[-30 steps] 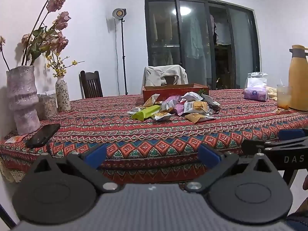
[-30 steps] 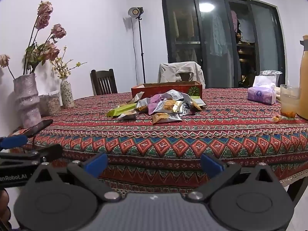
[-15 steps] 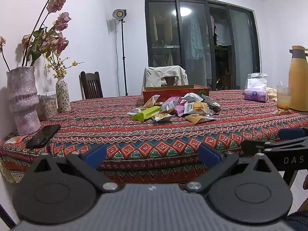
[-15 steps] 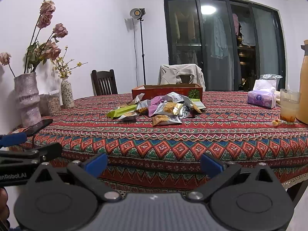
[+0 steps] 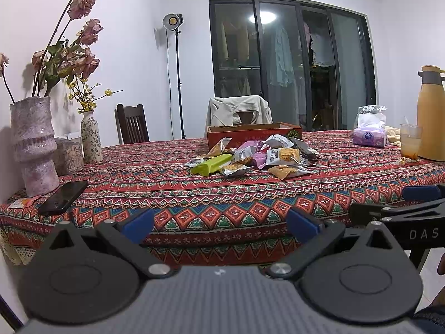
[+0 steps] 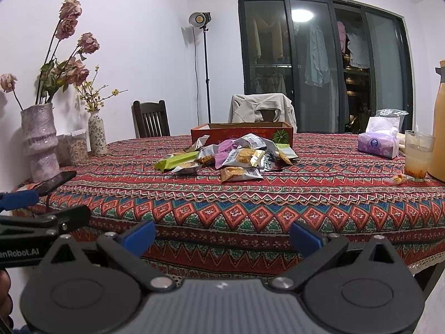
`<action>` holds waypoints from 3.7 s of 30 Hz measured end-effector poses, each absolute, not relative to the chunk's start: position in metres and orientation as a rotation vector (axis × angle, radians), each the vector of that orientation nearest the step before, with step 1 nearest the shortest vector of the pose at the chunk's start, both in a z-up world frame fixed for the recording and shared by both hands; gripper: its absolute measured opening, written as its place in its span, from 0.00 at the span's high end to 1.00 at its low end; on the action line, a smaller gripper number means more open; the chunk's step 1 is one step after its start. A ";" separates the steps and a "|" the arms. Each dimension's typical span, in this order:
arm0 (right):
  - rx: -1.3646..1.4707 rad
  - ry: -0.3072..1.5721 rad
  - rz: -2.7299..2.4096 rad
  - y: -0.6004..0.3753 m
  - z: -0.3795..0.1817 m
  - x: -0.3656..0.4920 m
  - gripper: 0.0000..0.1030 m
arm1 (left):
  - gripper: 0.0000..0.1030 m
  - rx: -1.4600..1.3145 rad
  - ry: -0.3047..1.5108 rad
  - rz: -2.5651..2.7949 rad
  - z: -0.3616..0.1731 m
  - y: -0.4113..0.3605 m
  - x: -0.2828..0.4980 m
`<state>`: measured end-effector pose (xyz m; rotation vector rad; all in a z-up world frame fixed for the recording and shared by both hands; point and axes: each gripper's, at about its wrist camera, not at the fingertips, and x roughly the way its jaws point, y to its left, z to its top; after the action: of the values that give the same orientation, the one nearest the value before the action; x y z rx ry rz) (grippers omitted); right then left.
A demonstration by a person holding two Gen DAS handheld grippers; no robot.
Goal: Organize snacks
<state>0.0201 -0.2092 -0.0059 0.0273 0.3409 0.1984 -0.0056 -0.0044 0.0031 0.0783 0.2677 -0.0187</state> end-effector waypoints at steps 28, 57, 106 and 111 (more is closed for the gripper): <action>0.030 0.352 0.199 -0.209 -0.008 0.021 0.00 | 0.00 0.082 0.274 -0.018 0.001 -0.006 -0.006; 0.029 0.360 0.195 -0.208 -0.011 0.022 0.00 | 0.00 0.081 0.291 -0.014 -0.002 -0.006 -0.004; -0.019 0.372 0.239 -0.239 0.026 0.212 0.01 | 0.00 0.014 0.484 -0.069 0.022 0.016 0.233; 0.004 0.482 0.265 -0.224 0.007 0.266 0.08 | 0.05 -0.016 0.549 -0.100 0.012 0.006 0.270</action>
<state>0.2663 -0.2235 0.0072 0.0037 0.4822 0.2654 0.2698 0.0059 0.0125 -0.0157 0.5493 -0.0996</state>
